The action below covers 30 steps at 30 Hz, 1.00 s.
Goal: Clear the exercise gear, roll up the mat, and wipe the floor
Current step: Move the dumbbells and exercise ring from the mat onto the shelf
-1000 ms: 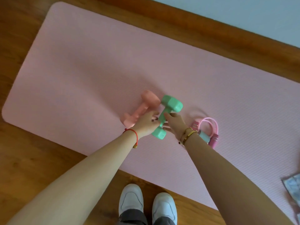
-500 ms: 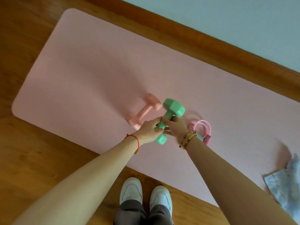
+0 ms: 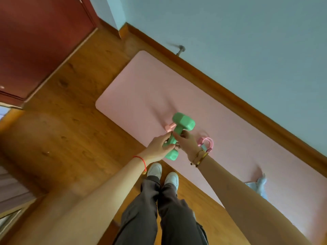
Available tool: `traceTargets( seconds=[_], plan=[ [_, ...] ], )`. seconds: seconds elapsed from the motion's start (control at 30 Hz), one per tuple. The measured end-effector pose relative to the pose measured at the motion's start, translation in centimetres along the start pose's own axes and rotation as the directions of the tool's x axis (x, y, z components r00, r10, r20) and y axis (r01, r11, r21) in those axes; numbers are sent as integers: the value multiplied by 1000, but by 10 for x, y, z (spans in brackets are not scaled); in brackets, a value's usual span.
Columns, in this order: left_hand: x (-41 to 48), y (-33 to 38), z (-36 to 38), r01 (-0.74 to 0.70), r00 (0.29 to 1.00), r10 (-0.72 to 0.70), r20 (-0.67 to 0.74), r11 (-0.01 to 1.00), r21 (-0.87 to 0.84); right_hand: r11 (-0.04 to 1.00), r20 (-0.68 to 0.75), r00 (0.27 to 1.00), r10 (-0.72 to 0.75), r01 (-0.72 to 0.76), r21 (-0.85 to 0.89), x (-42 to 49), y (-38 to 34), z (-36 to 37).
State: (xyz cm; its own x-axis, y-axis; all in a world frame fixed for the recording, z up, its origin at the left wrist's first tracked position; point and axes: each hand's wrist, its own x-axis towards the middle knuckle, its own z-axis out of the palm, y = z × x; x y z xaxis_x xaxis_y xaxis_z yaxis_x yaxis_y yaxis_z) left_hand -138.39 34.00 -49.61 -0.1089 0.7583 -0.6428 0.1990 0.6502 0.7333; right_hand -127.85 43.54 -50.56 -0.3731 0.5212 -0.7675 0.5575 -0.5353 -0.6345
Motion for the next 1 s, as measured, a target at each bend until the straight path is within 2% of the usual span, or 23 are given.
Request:
traceTargets(
  seconds=[0.23, 0.47, 0.6, 0.7, 1.0],
  plan=[
    [-166, 50, -28, -2, 976, -32, -215, 987, -160, 970, 147, 988, -36, 70, -235, -135, -65, 53],
    [-294, 60, -43, -59, 904, -100, -415, 933, -355, 858, 276, 947, -162, 273, -435, -227, -94, 111],
    [-347, 52, -49, -36, 833, -185, -521, 922, -386, 748, 417, 885, -208, 419, -515, -259, -105, 147],
    [-380, 40, -57, -22, 784, -219, -581, 926, -378, 688, 513, 837, -191, 487, -538, -275, -108, 182],
    [-465, -36, -113, 6, 652, -356, -670, 885, -465, 627, 723, 688, -69, 593, -505, -305, -110, 328]
  ],
)
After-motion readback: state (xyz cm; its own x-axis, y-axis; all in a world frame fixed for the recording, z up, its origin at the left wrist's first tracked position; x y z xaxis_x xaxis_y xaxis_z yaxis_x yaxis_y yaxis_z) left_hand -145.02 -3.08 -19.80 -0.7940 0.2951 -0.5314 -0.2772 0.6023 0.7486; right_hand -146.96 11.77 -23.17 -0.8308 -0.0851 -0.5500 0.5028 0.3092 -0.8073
